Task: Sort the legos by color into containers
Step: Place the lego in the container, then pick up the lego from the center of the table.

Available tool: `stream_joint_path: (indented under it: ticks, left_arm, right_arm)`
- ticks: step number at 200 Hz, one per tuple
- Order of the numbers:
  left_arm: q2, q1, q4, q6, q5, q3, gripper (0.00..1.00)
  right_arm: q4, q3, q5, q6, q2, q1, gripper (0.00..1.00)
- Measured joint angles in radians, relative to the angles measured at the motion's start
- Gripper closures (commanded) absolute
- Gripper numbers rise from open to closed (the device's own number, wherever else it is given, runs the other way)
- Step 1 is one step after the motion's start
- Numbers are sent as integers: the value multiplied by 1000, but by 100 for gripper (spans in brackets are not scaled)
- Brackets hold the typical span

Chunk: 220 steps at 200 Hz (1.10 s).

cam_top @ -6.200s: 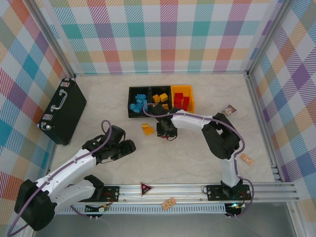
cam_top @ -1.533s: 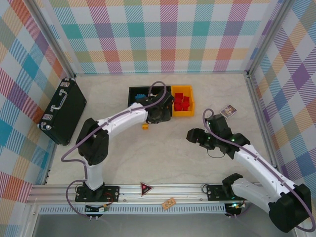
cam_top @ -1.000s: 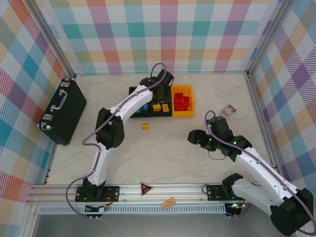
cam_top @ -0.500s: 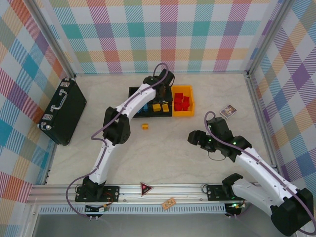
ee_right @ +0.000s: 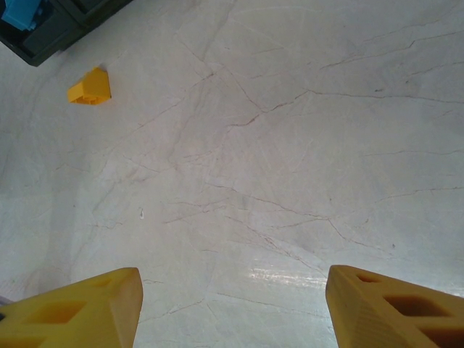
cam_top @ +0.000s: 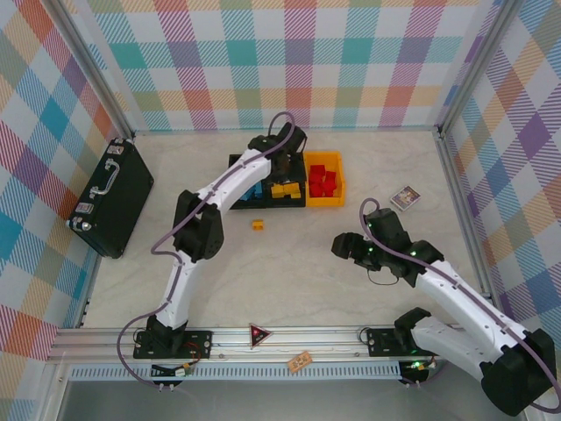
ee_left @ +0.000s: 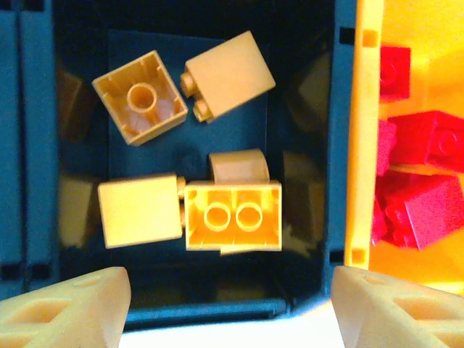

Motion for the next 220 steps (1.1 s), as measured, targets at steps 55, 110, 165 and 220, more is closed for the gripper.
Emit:
stream_joint_path:
  ticks: [55, 110, 165, 220]
  left_arm:
    - [-292, -23, 126, 23, 7, -352, 28]
    - [-531, -23, 253, 39, -5, -749, 28]
    - [-644, -23, 353, 40, -49, -982, 26]
    - [-595, -23, 425, 40, -92, -1024, 28]
  right_arm:
    - [22, 0, -1, -7, 48, 27, 32]
    - [99, 60, -15, -54, 137, 105, 32]
    - [216, 108, -62, -76, 255, 163, 33]
    - [245, 121, -64, -76, 286, 200, 33]
